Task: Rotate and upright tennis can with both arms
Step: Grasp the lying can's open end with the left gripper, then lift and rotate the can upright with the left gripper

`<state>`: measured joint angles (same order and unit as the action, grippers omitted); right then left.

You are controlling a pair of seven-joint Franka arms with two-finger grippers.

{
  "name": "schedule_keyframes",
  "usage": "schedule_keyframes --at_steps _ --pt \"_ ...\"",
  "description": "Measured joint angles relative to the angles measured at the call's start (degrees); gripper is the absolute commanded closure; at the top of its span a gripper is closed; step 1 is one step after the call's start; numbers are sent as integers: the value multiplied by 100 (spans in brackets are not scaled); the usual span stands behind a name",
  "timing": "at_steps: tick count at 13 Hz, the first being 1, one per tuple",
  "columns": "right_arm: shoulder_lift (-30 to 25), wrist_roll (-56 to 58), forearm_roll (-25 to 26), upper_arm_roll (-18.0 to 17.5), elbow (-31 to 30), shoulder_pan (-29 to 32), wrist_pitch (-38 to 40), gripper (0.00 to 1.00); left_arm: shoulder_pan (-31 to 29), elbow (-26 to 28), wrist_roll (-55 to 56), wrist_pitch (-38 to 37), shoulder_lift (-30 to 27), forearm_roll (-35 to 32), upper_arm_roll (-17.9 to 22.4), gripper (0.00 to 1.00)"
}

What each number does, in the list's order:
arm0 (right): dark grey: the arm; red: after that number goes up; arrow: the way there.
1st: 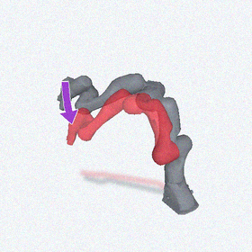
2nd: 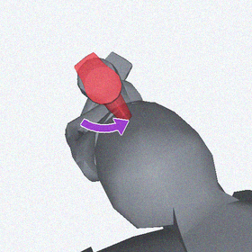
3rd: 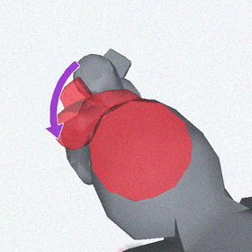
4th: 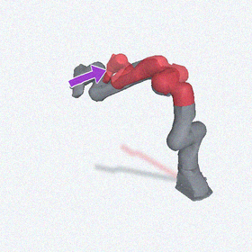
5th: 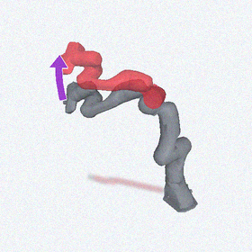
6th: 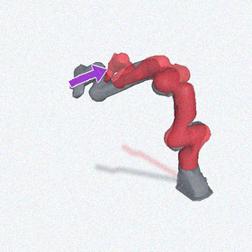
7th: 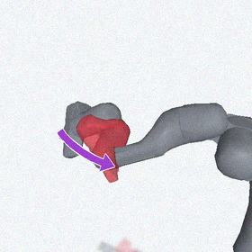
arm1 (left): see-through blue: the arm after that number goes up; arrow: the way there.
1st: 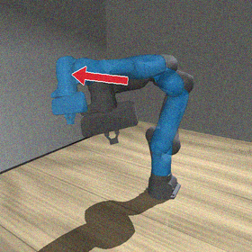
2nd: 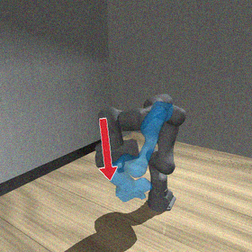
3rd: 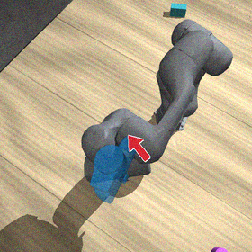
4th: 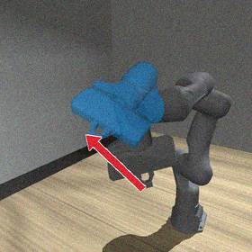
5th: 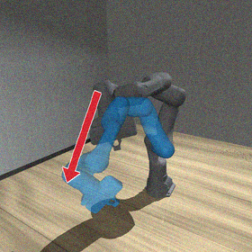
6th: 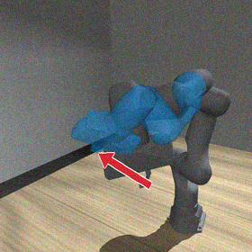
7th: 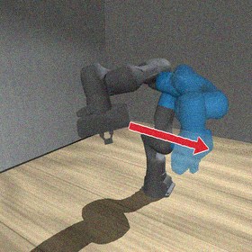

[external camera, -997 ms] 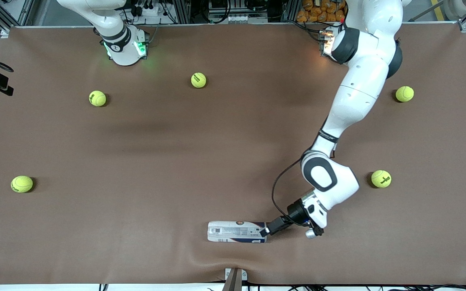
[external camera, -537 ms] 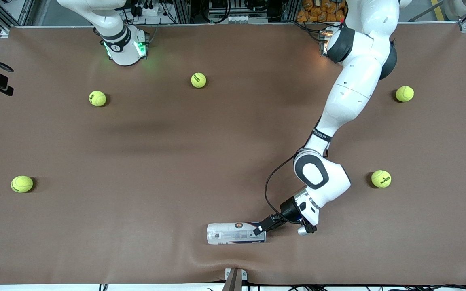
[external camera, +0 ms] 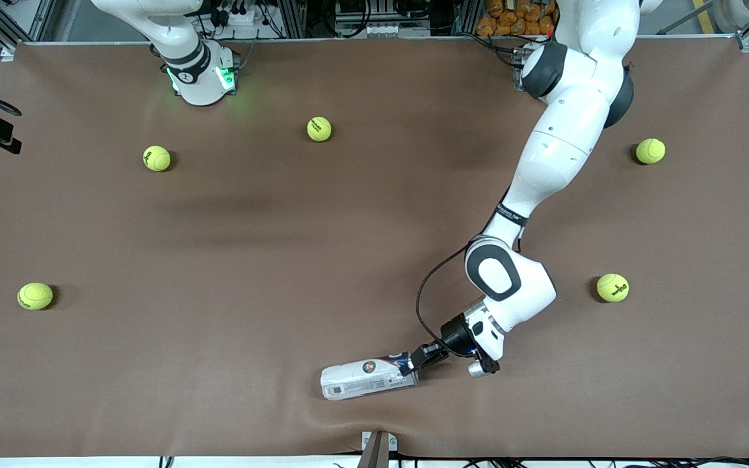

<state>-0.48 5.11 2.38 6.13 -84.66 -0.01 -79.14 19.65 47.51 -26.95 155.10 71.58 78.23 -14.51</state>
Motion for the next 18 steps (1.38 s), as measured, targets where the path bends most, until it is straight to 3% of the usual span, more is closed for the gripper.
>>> schedule_keyframes --at_steps 7,12,16,18 --pt "0 2 -2 -83 7 -9 43 0 25 16 725 -119 -903 -628 37 100" --pt "-2 1 -5 -164 91 -16 94 0 134 403 1075 -280 -1818 -911 39 100" --pt "-2 1 -5 -166 116 -16 132 0 91 462 2638 -1003 -2400 -2616 48 100" --pt "-2 2 -6 -167 117 -16 133 0 29 485 3058 -1533 -2645 -3090 65 100"
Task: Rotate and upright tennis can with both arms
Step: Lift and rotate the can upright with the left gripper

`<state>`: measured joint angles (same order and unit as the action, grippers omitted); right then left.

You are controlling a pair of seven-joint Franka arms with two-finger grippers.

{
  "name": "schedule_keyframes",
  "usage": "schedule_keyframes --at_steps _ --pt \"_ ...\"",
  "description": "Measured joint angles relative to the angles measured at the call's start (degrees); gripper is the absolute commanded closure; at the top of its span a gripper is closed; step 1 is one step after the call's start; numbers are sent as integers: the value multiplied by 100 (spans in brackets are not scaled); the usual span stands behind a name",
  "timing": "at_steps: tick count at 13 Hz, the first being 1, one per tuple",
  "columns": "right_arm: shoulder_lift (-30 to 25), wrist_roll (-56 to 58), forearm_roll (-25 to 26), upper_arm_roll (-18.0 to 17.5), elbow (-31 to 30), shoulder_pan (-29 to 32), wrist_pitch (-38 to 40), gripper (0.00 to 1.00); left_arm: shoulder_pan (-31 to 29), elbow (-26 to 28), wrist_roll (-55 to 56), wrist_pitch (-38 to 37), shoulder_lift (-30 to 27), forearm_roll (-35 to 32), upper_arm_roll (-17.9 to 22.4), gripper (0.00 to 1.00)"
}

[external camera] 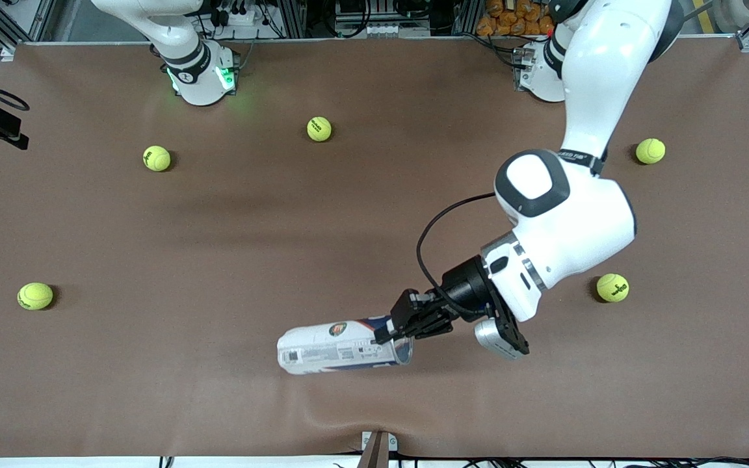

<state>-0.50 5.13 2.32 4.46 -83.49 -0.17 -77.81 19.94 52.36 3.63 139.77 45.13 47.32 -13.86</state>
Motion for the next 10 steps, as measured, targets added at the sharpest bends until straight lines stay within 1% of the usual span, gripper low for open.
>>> schedule_keyframes --at_steps 1,4,5,8,10 --pt "0 0 -1 0 0 0 2 0 -27 25 94 -301 -100 -192 23 100" --pt "0 0 -2 -41 0 -1 5 0 -79 53 584 -1040 -319 -1243 74 100" --pt "0 0 -3 -70 0 -1 6 0 -90 54 702 -1258 -387 -1498 78 100" --pt "0 -1 -2 -39 0 12 5 0 -65 65 992 -1818 -558 -2241 78 100" --pt "0 0 1 -30 1 15 4 0 -5 79 1166 -2052 -626 -2644 75 100"
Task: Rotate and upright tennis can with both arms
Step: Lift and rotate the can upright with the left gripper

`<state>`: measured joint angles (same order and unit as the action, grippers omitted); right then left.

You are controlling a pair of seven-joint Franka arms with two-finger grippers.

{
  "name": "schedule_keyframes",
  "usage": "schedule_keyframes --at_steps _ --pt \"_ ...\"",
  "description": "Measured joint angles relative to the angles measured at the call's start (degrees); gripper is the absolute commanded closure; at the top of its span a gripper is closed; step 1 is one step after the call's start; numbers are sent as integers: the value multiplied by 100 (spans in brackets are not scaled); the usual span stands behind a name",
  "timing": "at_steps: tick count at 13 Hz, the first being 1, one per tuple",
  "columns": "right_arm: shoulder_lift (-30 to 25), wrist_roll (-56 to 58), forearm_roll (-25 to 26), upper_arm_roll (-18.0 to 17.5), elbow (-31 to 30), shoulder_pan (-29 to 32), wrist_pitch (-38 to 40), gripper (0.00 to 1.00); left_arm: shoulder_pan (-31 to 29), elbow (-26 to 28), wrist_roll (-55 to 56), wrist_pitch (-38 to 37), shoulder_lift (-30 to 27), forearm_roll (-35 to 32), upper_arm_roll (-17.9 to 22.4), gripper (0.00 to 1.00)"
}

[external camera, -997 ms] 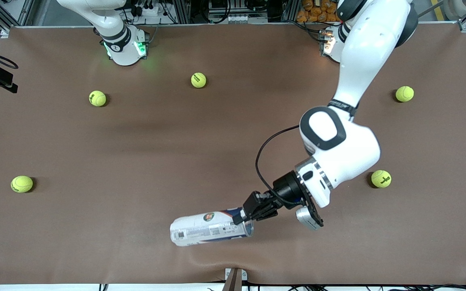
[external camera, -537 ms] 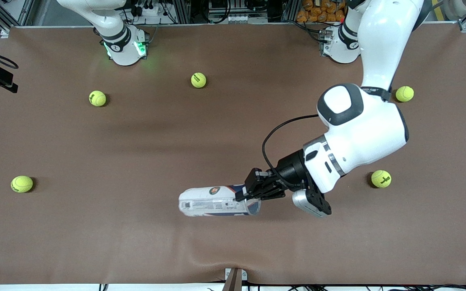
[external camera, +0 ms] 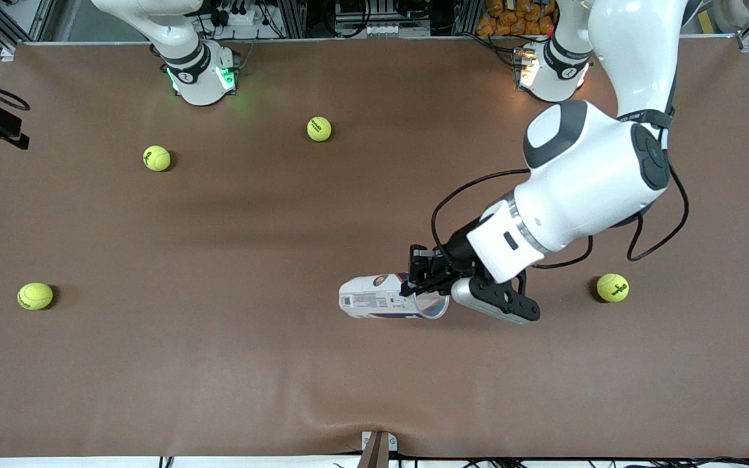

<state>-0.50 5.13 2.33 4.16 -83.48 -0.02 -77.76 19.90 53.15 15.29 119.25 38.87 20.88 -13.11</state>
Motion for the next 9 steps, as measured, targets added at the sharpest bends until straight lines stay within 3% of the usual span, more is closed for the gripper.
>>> schedule_keyframes --at_steps 9 --pt "0 -6 -5 -62 0 -10 -87 0 865 107 1362 -415 -17 -2137 -6 100"
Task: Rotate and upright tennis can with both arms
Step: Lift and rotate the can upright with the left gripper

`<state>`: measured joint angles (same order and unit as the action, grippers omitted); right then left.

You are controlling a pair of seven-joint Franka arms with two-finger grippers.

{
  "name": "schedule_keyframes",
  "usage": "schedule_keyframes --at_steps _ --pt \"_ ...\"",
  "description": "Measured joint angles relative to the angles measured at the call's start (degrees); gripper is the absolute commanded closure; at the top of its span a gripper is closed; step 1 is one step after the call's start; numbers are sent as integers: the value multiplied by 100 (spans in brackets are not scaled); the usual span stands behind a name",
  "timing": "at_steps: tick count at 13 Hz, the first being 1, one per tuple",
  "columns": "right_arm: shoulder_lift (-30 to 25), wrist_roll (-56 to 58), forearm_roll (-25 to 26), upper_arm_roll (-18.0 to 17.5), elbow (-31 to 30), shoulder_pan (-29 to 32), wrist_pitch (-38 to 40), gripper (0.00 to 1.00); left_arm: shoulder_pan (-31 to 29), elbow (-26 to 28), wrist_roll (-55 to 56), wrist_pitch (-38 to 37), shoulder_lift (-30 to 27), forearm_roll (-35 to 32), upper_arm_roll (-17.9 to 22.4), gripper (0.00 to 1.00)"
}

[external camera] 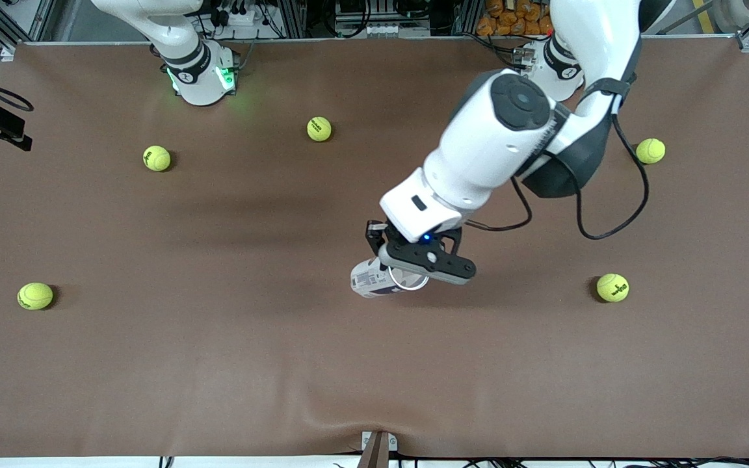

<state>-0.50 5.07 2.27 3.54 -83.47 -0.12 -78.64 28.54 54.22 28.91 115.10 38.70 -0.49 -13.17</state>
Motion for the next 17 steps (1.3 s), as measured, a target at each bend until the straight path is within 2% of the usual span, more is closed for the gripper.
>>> schedule_keyframes --at_steps 6,14,17 --pt "1 -3 0 10 0 0 -131 0 508 156 304 -566 54 -1045 5 100" --pt "1 -4 0 12 0 1 -139 0 1067 237 816 -657 709 -1232 11 100" --pt "1 -4 0 11 0 0 -140 0 1223 231 1033 -656 753 -1240 11 100"
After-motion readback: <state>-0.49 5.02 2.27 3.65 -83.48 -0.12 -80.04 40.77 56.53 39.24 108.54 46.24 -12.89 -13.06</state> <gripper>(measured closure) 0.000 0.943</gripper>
